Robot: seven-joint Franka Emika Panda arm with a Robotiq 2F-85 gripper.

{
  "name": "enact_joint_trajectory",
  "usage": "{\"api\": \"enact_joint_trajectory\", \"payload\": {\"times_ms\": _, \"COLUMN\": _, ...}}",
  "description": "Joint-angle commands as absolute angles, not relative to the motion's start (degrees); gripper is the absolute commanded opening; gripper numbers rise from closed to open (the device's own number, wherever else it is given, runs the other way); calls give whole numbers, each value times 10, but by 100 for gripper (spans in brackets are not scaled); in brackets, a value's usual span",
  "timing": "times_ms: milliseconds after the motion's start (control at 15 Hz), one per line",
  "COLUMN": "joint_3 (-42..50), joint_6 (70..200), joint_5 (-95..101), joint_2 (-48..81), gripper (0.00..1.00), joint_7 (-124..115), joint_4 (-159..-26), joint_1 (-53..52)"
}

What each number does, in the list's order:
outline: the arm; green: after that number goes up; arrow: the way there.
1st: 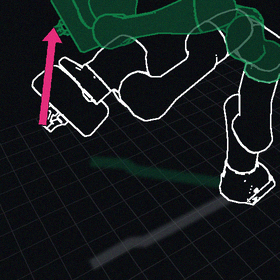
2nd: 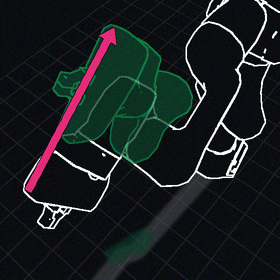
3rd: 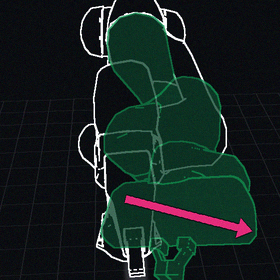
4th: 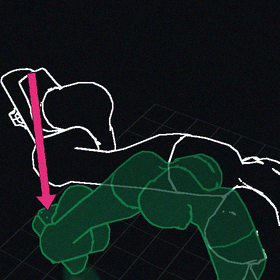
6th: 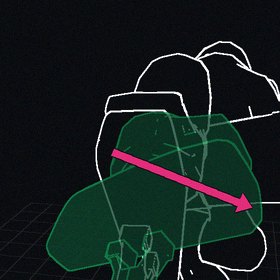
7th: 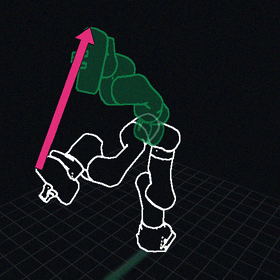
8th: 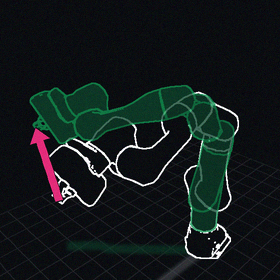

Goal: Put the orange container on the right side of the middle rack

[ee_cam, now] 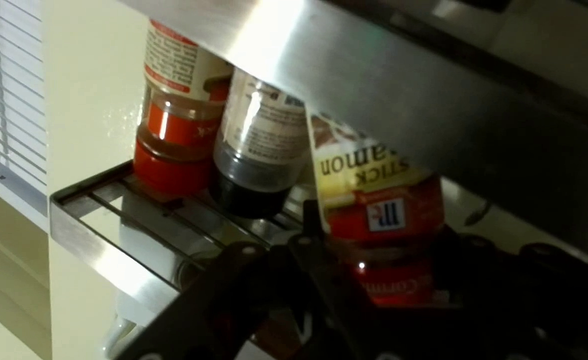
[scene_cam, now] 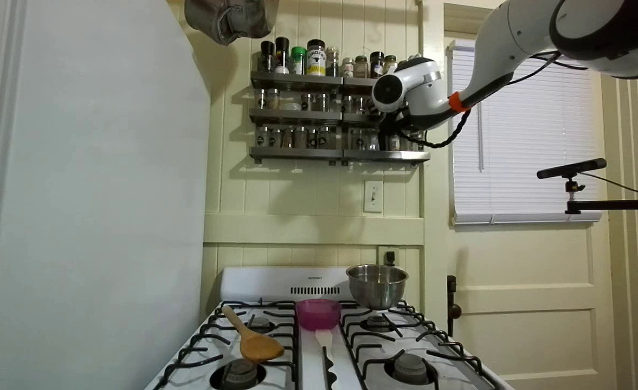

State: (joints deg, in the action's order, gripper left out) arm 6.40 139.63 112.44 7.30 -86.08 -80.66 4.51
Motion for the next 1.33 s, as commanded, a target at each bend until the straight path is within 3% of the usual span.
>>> {"api": "enact_joint_trajectory", "payload": {"times_ms": 0, "joint_3": 64, "joint_6": 1430, "joint_5": 1067, "joint_2": 90, "gripper": 22, "joint_7": -842, "joint_4": -796, "joint_1": 54}}
{"api": "enact_joint_trajectory", "payload": {"times_ms": 1267, "joint_3": 71, "joint_6": 1518, "joint_5": 824, "joint_2": 50, "gripper": 22, "joint_7": -761, "joint_4": -804, "joint_1": 80}}
